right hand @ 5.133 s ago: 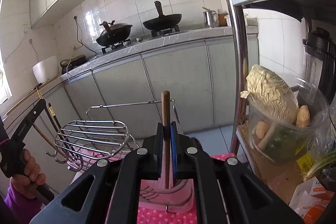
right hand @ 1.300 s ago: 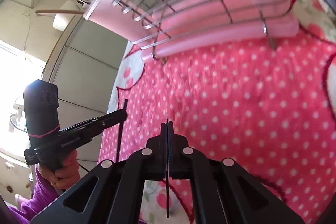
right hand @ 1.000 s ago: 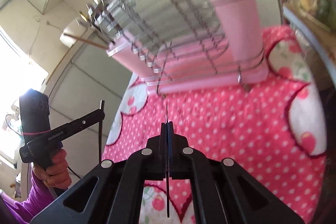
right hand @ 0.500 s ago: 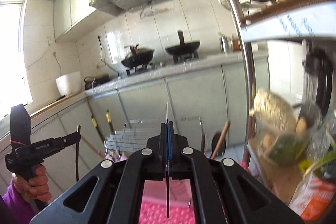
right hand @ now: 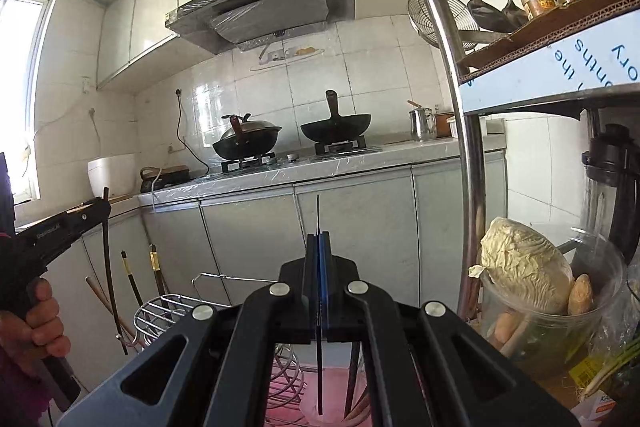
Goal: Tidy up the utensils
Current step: 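Lower the knife and chopstick into the pink cup with both grippers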
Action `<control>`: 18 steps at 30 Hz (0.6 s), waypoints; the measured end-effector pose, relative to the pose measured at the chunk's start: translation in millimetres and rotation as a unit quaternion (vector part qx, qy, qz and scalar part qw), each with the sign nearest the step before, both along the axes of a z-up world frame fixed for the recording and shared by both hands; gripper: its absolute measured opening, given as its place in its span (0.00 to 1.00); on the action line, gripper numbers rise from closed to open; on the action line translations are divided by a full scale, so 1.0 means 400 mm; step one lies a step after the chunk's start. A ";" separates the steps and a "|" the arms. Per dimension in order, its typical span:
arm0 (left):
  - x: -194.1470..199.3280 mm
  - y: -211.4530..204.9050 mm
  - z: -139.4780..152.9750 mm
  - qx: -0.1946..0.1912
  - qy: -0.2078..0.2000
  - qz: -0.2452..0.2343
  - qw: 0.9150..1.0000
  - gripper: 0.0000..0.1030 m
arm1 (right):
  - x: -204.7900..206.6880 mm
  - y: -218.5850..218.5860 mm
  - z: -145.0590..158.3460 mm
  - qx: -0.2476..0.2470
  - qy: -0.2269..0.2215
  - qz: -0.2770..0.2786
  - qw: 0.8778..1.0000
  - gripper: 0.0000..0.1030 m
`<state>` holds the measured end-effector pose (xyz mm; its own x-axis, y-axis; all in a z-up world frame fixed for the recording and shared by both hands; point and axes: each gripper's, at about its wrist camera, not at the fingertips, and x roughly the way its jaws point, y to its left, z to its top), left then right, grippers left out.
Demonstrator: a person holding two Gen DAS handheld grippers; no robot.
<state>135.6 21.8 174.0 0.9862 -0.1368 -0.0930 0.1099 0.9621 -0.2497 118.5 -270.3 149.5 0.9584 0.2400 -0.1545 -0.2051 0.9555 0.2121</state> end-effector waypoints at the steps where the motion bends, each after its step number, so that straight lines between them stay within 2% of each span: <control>1: 0.005 -0.004 -0.006 0.006 -0.007 0.008 1.000 0.05 | 0.007 0.004 -0.009 -0.001 -0.001 0.002 1.000 0.01; 11: 0.046 -0.042 -0.100 0.055 -0.027 0.038 0.997 0.05 | 0.014 0.039 -0.076 -0.028 0.001 -0.003 1.000 0.01; 15: 0.021 -0.068 -0.125 0.085 -0.049 0.044 0.994 0.05 | 0.008 0.036 -0.101 -0.019 0.018 0.003 1.000 0.01; 18: -0.003 -0.074 -0.133 0.092 -0.057 0.034 0.994 0.05 | -0.003 0.034 -0.117 -0.013 0.031 0.006 0.999 0.01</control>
<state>134.2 -7.8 120.8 0.9981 -0.0609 0.0025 0.0610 0.9964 -0.0582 117.3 -256.6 102.9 0.9437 0.2465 -0.2205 -0.2039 0.9585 0.1992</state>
